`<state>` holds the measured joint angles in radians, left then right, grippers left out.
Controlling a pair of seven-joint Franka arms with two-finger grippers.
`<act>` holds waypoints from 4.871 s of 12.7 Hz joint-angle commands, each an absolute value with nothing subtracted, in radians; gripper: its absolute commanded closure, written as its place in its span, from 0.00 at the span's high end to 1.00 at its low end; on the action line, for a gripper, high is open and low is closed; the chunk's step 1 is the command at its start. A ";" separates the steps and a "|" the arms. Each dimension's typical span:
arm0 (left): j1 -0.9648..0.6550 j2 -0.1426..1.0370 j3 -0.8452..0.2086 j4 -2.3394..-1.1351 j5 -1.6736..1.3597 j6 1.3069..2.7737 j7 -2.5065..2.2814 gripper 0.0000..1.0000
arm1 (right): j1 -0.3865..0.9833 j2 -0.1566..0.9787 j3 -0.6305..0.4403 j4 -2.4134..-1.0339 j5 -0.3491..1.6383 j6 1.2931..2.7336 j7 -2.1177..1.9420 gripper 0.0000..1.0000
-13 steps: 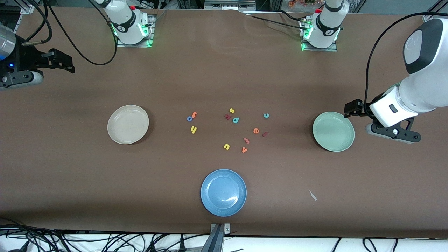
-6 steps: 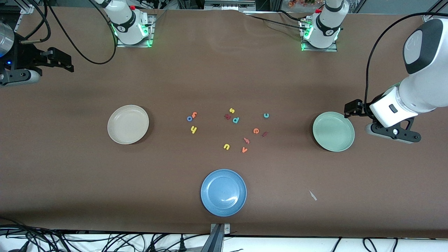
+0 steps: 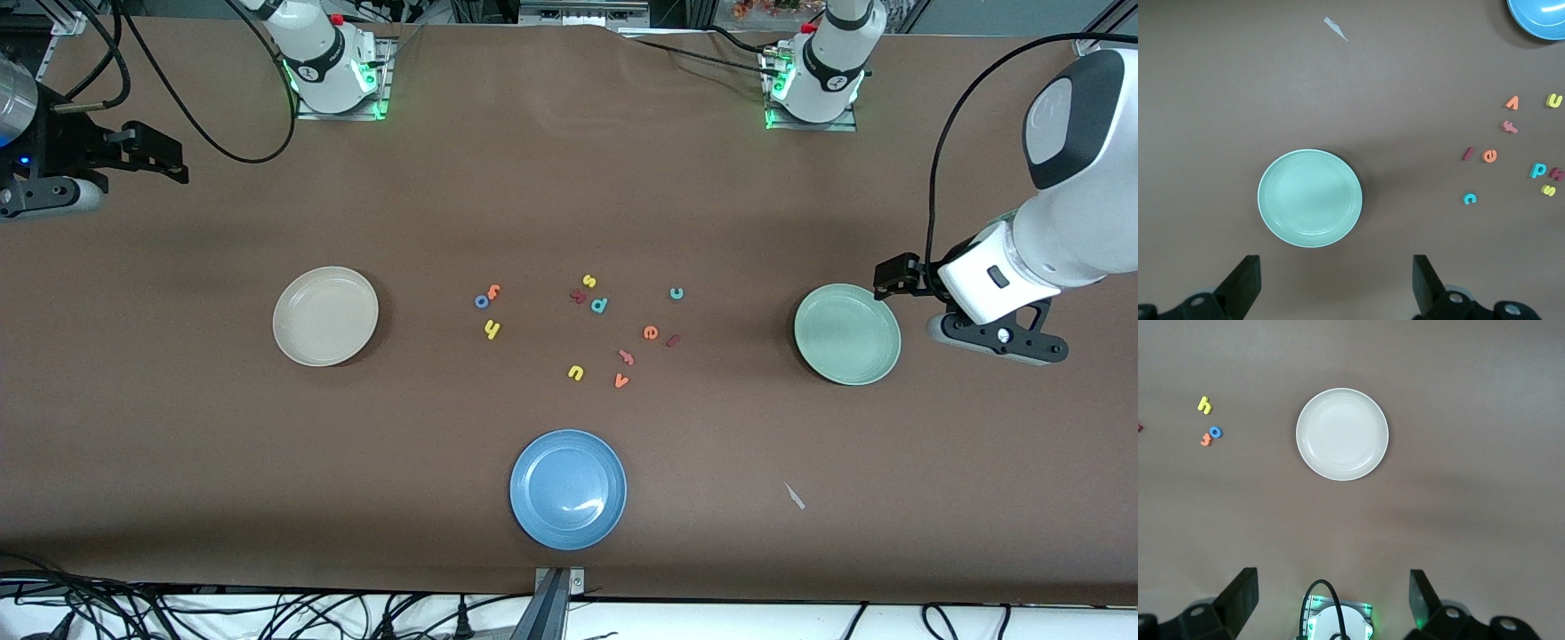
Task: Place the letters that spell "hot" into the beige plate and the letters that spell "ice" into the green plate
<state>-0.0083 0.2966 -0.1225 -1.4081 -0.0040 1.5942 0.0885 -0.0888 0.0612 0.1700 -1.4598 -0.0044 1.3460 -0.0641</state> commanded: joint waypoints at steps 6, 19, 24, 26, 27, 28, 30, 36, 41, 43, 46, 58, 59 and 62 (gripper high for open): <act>-0.006 0.293 -0.123 -1.405 -0.006 1.591 0.109 1.00 | -0.089 0.040 0.173 -1.471 0.005 1.358 -0.051 1.00; -0.201 0.416 -0.132 -1.463 -0.050 1.710 -0.340 1.00 | -0.091 0.055 0.167 -1.473 0.015 1.405 -0.049 1.00; -0.323 0.498 -0.132 -1.580 -0.074 1.868 -0.558 0.99 | -0.086 0.081 0.170 -1.473 0.015 1.424 -0.046 1.00; -0.363 0.526 -0.132 -1.630 -0.074 1.942 -0.627 0.96 | -0.084 0.094 0.172 -1.471 0.014 1.431 -0.046 1.00; -0.380 0.529 -0.132 -1.664 -0.074 1.969 -0.640 0.94 | -0.084 0.097 0.172 -1.471 0.015 1.437 -0.046 1.00; -0.393 0.529 -0.132 -1.705 -0.074 2.005 -0.650 0.93 | -0.083 0.100 0.173 -1.473 0.009 1.440 -0.043 1.00; -0.406 0.528 -0.141 -1.784 -0.074 2.103 -0.673 0.92 | -0.084 0.106 0.173 -1.471 0.009 1.440 -0.020 1.00; -0.411 0.531 -0.146 -1.980 -0.072 2.322 -0.686 0.74 | -0.074 0.104 0.175 -1.474 0.003 1.456 0.006 1.00; -0.410 0.543 -0.161 -1.983 -0.072 2.326 -0.686 0.51 | -0.017 0.165 0.169 -1.482 0.006 1.544 0.098 1.00; -0.411 0.552 -0.161 -1.980 -0.074 2.359 -0.686 0.50 | 0.020 0.187 0.173 -1.546 0.008 1.642 0.191 1.00; -0.411 0.577 -0.160 -1.980 -0.066 2.401 -0.684 0.44 | 0.044 0.213 0.210 -1.702 0.015 1.863 0.294 1.00; -0.343 0.424 -0.153 -1.939 -0.051 2.168 -0.522 0.01 | 0.268 0.498 0.262 -1.762 -0.118 2.241 0.991 1.00; -0.298 0.387 -0.153 -1.925 -0.051 2.093 -0.455 0.01 | 0.279 0.511 0.261 -1.785 -0.121 2.288 1.000 1.00; -0.156 0.354 -0.150 -1.907 -0.031 1.970 -0.231 0.01 | 0.299 0.558 0.262 -1.802 -0.178 2.358 1.078 1.00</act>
